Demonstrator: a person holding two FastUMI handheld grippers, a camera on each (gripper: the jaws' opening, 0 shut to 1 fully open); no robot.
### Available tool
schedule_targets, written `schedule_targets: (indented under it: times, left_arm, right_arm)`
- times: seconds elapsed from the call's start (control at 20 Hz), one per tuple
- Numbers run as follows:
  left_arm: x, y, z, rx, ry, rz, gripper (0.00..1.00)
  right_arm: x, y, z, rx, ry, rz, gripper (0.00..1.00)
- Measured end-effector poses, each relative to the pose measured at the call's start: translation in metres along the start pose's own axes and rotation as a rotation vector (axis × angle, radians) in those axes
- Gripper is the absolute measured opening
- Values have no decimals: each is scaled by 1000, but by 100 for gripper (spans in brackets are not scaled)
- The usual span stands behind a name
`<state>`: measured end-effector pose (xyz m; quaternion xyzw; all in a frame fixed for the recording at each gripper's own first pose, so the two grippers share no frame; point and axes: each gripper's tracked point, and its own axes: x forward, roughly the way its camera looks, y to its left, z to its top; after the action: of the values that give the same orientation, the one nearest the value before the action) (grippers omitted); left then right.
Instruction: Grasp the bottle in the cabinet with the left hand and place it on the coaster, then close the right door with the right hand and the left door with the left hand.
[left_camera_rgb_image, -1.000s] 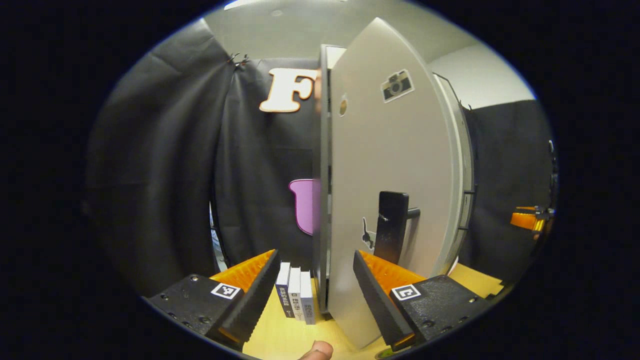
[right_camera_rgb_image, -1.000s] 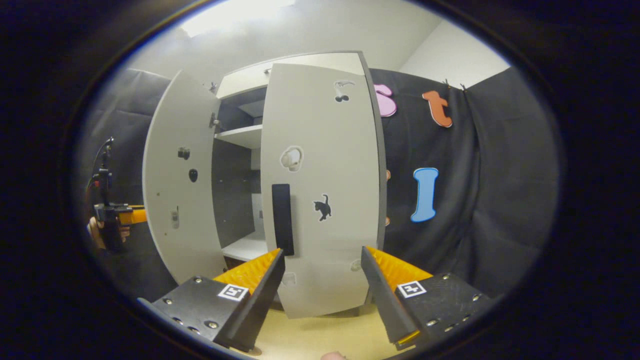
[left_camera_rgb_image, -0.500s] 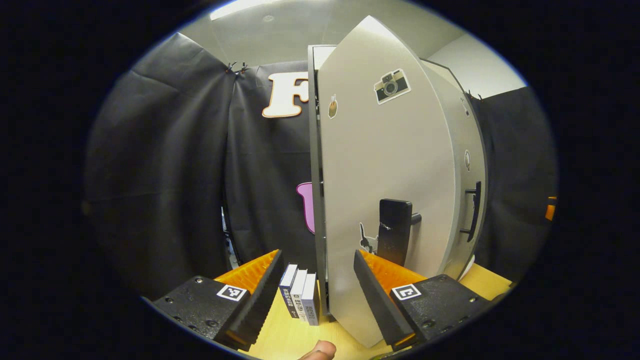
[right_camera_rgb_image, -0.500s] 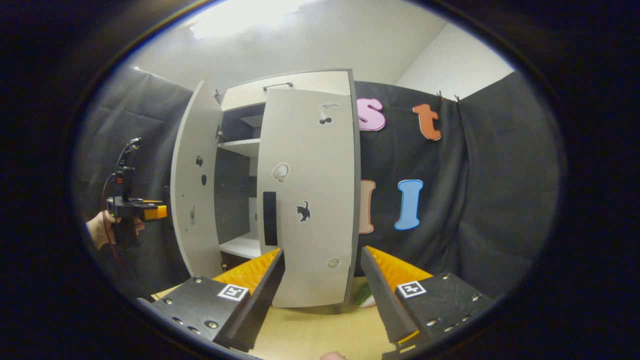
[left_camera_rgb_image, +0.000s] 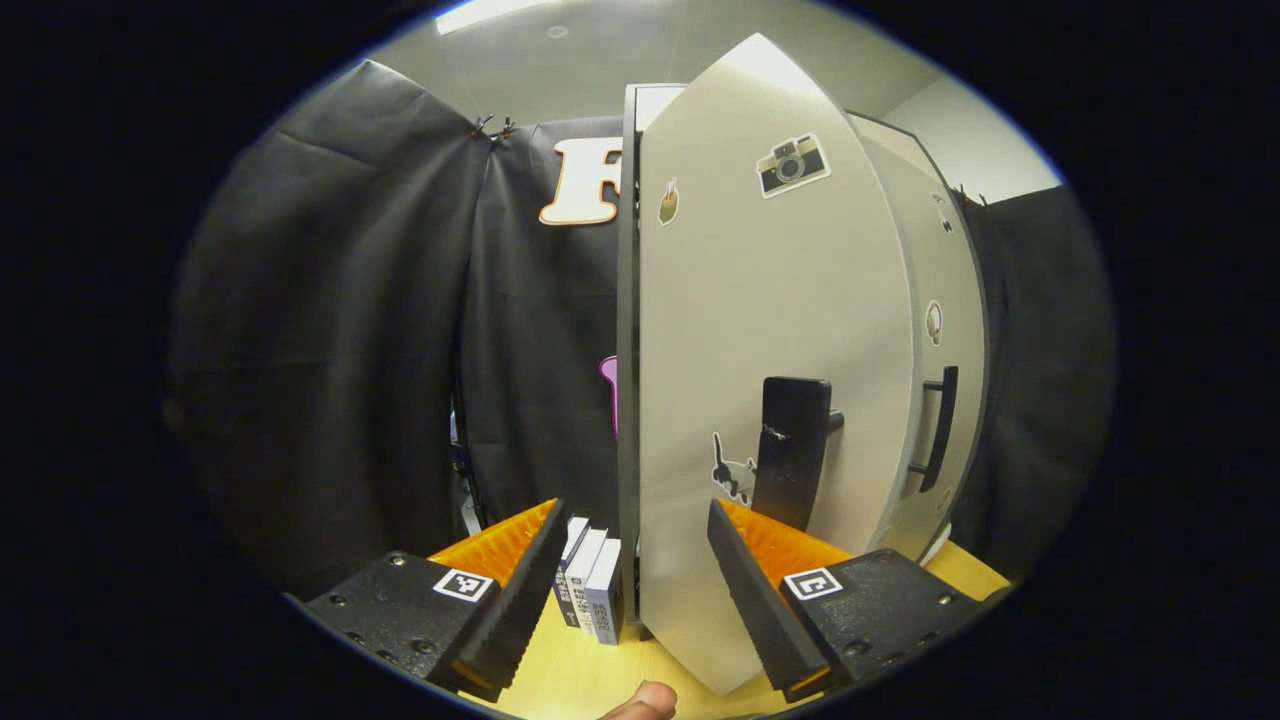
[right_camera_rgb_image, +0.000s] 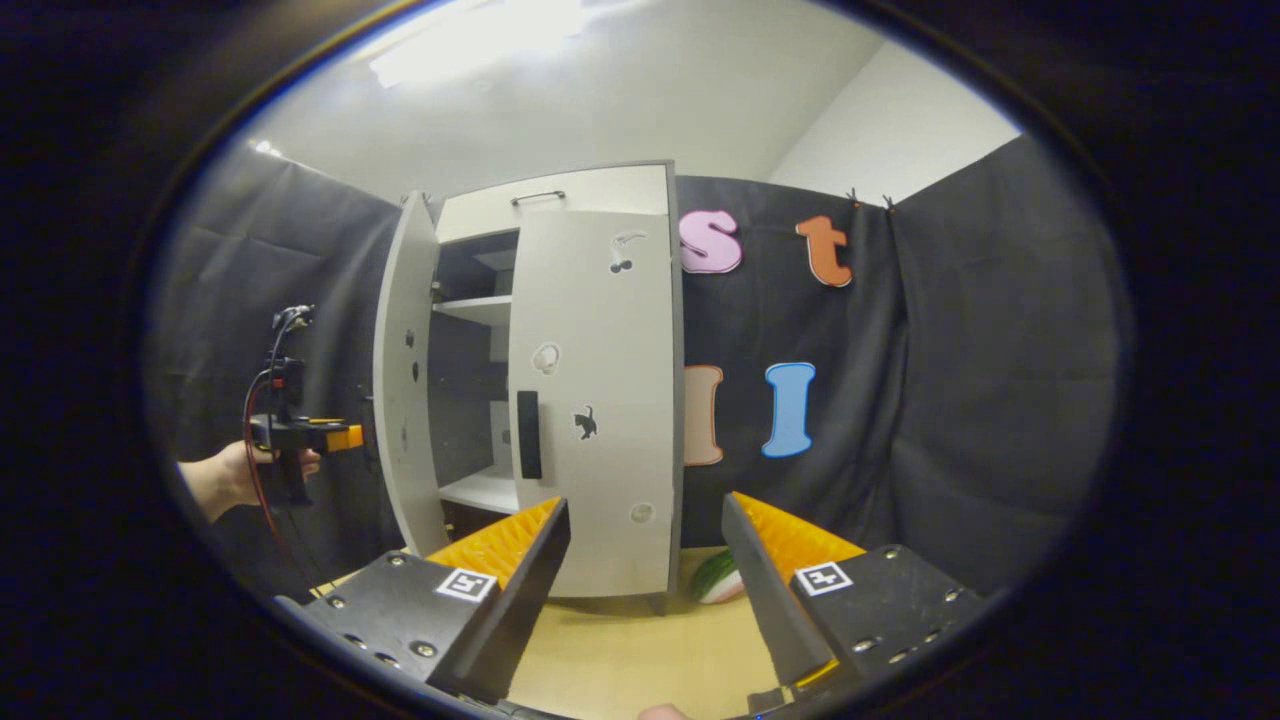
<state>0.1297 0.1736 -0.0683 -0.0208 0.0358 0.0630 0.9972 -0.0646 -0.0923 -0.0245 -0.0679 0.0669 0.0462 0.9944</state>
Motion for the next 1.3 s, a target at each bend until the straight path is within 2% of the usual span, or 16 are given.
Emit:
schedule_targets:
  times: [0.15,0.3,0.55,0.65,0.9,1.3]
  left_arm:
    - [-2,-14,-5,-3,4,-10,90]
    - [-1,-32,-6,14,3,-53,91]
    - [5,-44,-6,36,11,-83,92]
    - [4,-46,-3,22,9,-91,93]
    - [-10,-42,14,3,-6,-96,93]
    - [-53,-36,32,-20,-15,-95,92]
  right_arm:
    - [-11,-1,-9,-11,15,-6,93]
    - [-14,6,-11,-18,24,7,93]
    - [-13,4,-10,17,26,-23,93]
    - [-14,-1,-15,12,37,-52,93]
    - [-10,4,-11,22,29,-57,93]
    - [-5,31,-2,34,24,-18,93]
